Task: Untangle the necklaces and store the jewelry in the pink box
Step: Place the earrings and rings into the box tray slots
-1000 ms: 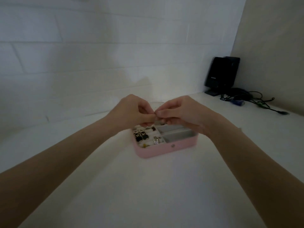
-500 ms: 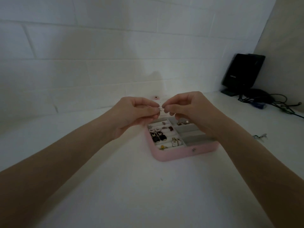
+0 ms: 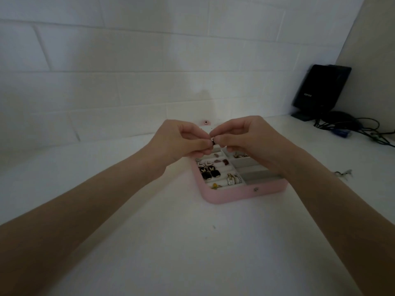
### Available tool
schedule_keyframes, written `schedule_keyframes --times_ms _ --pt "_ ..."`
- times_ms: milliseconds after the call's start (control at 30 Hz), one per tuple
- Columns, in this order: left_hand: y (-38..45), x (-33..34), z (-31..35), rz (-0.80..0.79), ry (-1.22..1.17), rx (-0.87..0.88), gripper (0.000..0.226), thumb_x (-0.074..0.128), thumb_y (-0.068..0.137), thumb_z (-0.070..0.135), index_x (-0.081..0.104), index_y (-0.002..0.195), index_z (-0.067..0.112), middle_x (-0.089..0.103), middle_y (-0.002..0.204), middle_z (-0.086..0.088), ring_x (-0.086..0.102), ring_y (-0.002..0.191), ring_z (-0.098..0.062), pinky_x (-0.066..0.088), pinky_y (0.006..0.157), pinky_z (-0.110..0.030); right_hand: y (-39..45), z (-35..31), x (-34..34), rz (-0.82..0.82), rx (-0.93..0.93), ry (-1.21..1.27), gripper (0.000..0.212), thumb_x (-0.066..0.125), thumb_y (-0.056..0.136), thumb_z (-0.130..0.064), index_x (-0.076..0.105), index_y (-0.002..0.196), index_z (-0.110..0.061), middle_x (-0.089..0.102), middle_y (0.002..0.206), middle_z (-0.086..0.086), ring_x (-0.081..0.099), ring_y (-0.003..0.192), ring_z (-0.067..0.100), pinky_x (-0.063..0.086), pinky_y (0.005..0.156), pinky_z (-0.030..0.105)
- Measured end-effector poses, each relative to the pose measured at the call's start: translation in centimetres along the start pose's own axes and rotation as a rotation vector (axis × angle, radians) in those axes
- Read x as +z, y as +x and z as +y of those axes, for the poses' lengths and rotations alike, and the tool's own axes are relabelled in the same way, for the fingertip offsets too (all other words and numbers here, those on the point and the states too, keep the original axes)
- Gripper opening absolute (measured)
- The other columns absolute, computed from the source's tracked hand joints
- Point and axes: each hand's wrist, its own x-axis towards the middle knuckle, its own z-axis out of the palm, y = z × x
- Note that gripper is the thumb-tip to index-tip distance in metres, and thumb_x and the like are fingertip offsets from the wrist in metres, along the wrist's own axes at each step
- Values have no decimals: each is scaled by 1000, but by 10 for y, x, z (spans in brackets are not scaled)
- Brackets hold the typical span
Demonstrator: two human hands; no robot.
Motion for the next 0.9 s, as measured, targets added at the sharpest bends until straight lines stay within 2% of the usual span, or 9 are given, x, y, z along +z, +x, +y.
schedule_keyframes --times_ms 133,300,367,433,500,633,767,900 --pt "6 -11 1 -39 156 85 11 70 77 2 70 74 12 72 69 -5 67 67 -11 56 74 -24 2 -2 5 58 -49 -63 10 71 77 -2 71 83 -9 67 75 9 56 62 6 46 59 15" --pt "14 -27 -2 13 375 97 15 70 79 6 71 74 20 71 69 3 59 64 -1 47 66 -16 3 2 5 44 9 -96 11 71 77 -3 72 81 -13 71 81 14 55 71 18 45 68 26" --pt "14 -26 -6 -20 414 75 19 70 79 6 70 72 23 65 58 12 53 54 4 44 59 -11 3 4 7 23 18 -112 14 69 78 0 72 79 -14 69 75 10 56 69 17 45 66 23" --pt "14 -24 -9 -37 412 62 20 70 79 5 69 71 22 64 57 11 51 51 4 43 57 -10 3 5 8 1 19 -132 16 67 79 3 71 80 -13 68 70 7 56 61 8 44 58 17" --pt "14 -22 -10 -32 408 75 19 70 79 5 70 72 22 65 65 8 54 54 4 44 59 -9 3 5 7 -12 28 -144 15 66 79 4 71 82 -10 68 70 6 56 58 4 43 55 14" --pt "12 -20 -10 -27 433 143 18 69 80 10 69 74 27 68 72 15 61 67 6 44 67 -6 2 3 1 -55 77 -154 13 68 78 4 72 86 -6 67 72 10 54 58 7 42 52 12" --pt "6 -12 -8 -174 526 266 20 67 83 10 70 80 29 70 83 9 64 78 -1 50 80 -18 0 -2 -11 -120 166 -150 12 66 77 8 71 81 -3 63 55 2 51 45 1 41 46 11" --pt "0 -9 -8 -263 590 352 9 68 74 29 70 80 34 67 83 9 60 78 -1 48 79 -20 -4 -10 -17 -224 228 -183 13 65 77 9 70 76 -4 64 54 0 52 46 3 42 45 11"
